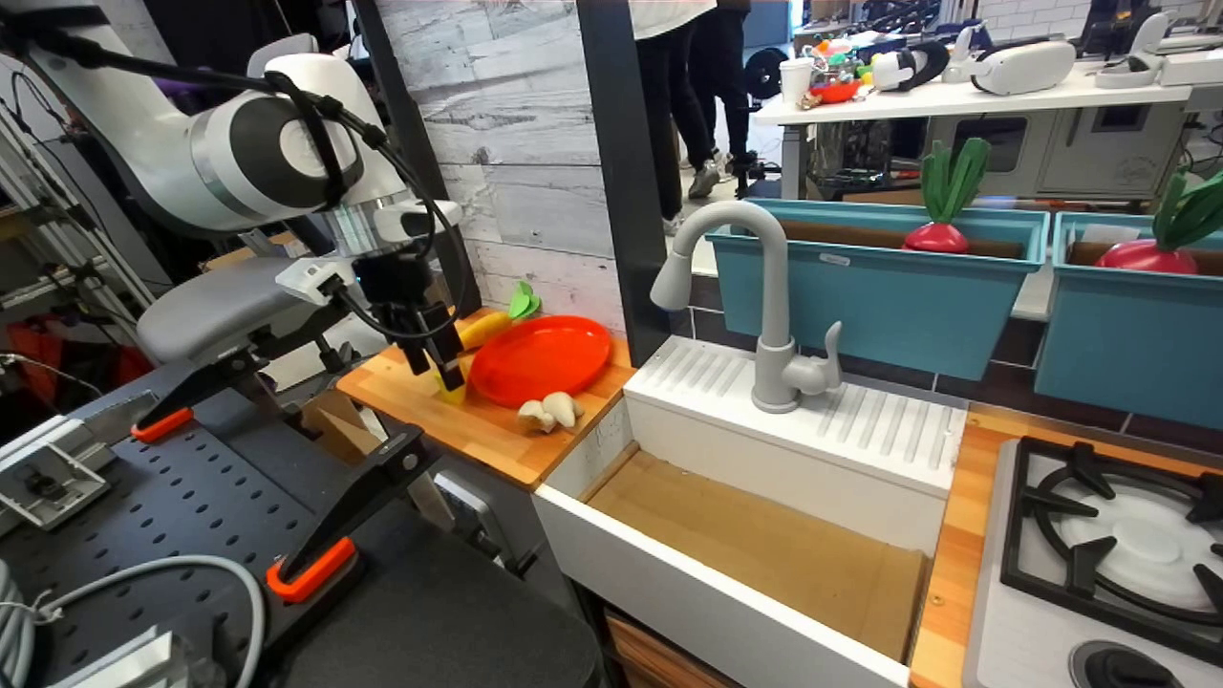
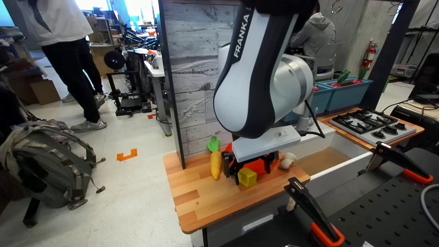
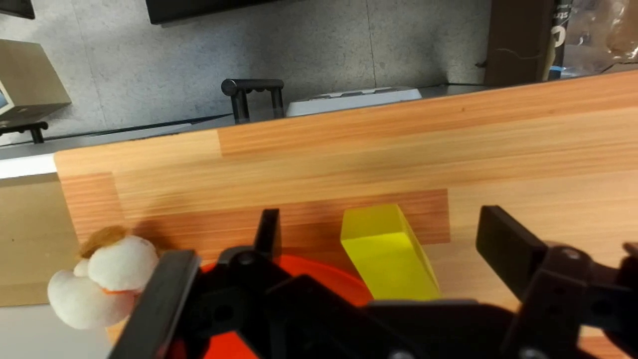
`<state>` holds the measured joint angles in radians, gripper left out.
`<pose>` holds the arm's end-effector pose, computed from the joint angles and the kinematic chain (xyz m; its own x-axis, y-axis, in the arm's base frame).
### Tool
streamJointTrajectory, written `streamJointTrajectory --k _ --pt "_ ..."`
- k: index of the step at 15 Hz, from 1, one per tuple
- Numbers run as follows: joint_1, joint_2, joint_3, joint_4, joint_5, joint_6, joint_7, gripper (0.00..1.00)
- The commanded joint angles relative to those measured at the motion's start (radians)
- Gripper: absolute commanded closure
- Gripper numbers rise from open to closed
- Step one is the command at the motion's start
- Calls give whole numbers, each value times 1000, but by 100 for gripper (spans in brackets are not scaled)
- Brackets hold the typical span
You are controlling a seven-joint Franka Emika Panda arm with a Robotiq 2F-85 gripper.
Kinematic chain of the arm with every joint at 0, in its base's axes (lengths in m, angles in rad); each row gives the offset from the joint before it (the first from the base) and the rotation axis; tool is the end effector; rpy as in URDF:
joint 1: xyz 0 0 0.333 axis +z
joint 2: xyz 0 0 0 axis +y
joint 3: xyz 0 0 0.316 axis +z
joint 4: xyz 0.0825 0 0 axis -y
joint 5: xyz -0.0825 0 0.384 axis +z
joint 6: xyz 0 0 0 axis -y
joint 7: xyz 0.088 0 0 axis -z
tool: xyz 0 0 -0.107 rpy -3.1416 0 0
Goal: Pick the yellow block and put it on the plate
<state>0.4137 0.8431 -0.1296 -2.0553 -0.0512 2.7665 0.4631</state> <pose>0.5185 0.1457 0.0146 0.9928 -0.0983 -0.0692 -0.0865 -0.9839 0.1562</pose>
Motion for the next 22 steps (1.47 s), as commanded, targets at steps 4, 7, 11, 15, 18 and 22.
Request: streamJointTrajectory --k 4,7,11,15,18,22 --pt "-2 11 14 11 15 32 -4 3" --pt "-10 10 14 19 20 27 -6 0" --pt "-14 22 12 38 23 30 -1 0" --pt "-10 35 9 47 21 48 2 42" --pt "-12 43 10 54 25 47 -2 64" --pt "-10 49 7 64 26 39 0 92"
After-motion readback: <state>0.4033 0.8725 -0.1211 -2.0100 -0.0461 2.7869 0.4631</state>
